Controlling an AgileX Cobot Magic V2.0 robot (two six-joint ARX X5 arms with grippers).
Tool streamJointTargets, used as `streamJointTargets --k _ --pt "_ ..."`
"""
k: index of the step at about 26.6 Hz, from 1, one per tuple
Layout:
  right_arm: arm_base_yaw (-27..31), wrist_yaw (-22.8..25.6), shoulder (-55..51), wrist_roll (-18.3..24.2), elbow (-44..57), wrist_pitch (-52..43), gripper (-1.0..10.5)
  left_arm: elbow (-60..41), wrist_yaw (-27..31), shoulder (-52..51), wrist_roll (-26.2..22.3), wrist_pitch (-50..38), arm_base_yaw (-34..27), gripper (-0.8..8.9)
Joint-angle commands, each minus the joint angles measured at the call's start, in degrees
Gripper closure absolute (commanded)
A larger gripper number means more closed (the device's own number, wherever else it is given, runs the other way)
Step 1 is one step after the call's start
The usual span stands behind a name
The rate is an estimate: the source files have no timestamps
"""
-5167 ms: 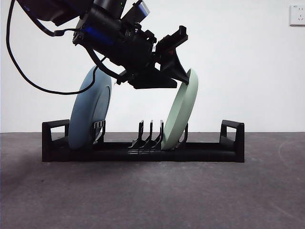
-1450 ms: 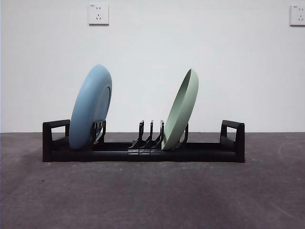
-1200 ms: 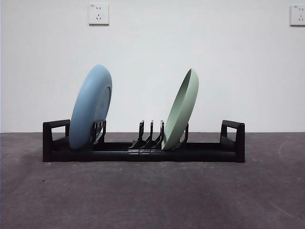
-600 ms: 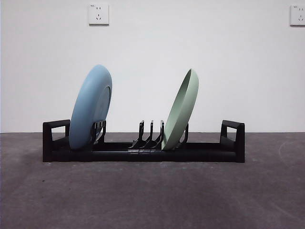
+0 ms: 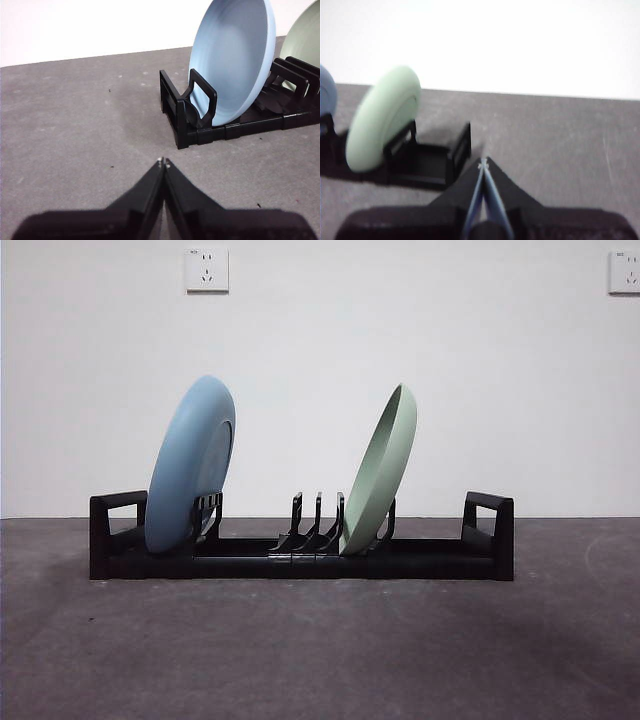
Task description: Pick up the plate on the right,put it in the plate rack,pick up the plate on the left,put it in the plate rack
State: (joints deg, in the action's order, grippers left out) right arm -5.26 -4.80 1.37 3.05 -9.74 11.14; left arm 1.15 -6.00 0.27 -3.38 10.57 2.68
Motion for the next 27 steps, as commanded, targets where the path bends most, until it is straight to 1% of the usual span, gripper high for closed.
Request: streamJointTargets --k 1,4,7,13,18,27 --pt "0.1 -1.1 -1.3 0.4 3.7 -0.5 9.5 -0.9 -0.1 -0.2 0.4 -0.3 -0.2 8.16" --pt "0.0 -1.4 -1.3 -0.3 5.8 -0.4 9.5 -0.9 0.0 -0.2 0.4 -0.3 -0.2 8.16" --pt "0.0 -1.3 -1.3 -2.5 7.3 -0.4 9.5 -0.9 -0.1 -0.2 0.4 -0.3 -0.2 8.16" --pt "0.0 -1.3 -1.3 -3.9 9.2 -0.6 9.5 -0.9 -0.1 -0.2 0.4 -0.3 -0.2 8.14" --pt "0.0 -1.1 -0.9 -7.5 9.2 -0.6 9.5 -0.9 0.0 -0.2 0.4 -0.4 -0.2 8.14" --pt "0.0 -0.8 -0.7 -7.5 9.2 -0.6 9.5 -0.9 0.0 -0.2 0.4 -0.4 -0.2 8.14"
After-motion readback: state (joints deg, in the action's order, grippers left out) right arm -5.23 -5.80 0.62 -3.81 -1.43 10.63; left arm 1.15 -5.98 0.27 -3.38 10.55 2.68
